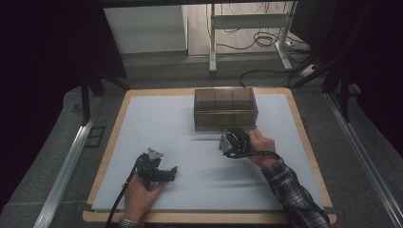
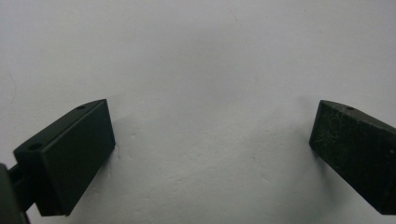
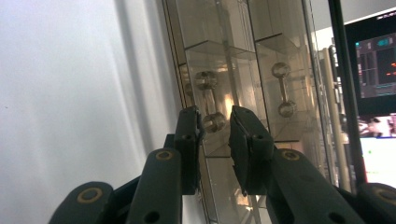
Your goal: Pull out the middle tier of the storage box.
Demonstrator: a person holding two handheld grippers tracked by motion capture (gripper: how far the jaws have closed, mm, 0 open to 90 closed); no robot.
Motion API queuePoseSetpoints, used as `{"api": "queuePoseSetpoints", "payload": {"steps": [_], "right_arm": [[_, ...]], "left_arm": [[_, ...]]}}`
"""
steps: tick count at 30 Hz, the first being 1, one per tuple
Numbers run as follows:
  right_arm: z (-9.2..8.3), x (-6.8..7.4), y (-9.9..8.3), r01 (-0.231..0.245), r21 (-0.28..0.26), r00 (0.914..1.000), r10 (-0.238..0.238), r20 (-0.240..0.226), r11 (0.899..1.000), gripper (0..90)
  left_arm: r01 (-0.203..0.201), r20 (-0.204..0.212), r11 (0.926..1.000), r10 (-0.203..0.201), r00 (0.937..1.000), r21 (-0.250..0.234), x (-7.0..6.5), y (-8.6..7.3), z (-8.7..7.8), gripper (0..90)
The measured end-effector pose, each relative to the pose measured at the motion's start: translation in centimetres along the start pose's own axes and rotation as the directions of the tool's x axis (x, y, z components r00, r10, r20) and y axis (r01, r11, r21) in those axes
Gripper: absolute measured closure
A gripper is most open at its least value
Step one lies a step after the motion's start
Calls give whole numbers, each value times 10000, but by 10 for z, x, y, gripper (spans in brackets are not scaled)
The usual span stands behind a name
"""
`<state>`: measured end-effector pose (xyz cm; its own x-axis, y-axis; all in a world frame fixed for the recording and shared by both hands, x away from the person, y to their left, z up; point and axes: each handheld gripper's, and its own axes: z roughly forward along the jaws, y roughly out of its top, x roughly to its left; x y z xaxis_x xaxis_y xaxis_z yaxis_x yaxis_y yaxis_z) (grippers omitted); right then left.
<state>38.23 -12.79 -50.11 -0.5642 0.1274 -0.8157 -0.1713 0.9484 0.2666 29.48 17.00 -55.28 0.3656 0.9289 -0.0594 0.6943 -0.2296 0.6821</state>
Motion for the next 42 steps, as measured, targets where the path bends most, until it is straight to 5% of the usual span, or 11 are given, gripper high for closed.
{"api": "queuePoseSetpoints", "payload": {"steps": [6,16,26,29,31,42], "right_arm": [[-3,-12,-1,-458,-272,9958,435,-810,9986,725],[-5,-34,-6,-1334,-661,9714,1172,-2066,9889,721],[-3,-61,-17,-2570,-661,9122,2194,-3461,9642,704],[-2,-69,-20,-2731,-634,9010,2321,-3665,9599,703],[0,-74,-22,-2841,-545,8827,2390,-4048,9572,703],[11,-93,-36,-2844,-95,8393,2442,-4857,9587,695]], "left_arm": [[3,-4,10000,-3,10000,1,0,0,0,0],[-88,-2,10000,88,10000,44,1,0,0,0],[-54,7,10000,54,10000,34,0,0,0,0],[-55,7,10000,55,10000,36,0,0,0,0],[-55,6,10000,55,10000,33,0,0,0,0],[-55,8,10000,55,10000,35,0,0,0,0]]}}
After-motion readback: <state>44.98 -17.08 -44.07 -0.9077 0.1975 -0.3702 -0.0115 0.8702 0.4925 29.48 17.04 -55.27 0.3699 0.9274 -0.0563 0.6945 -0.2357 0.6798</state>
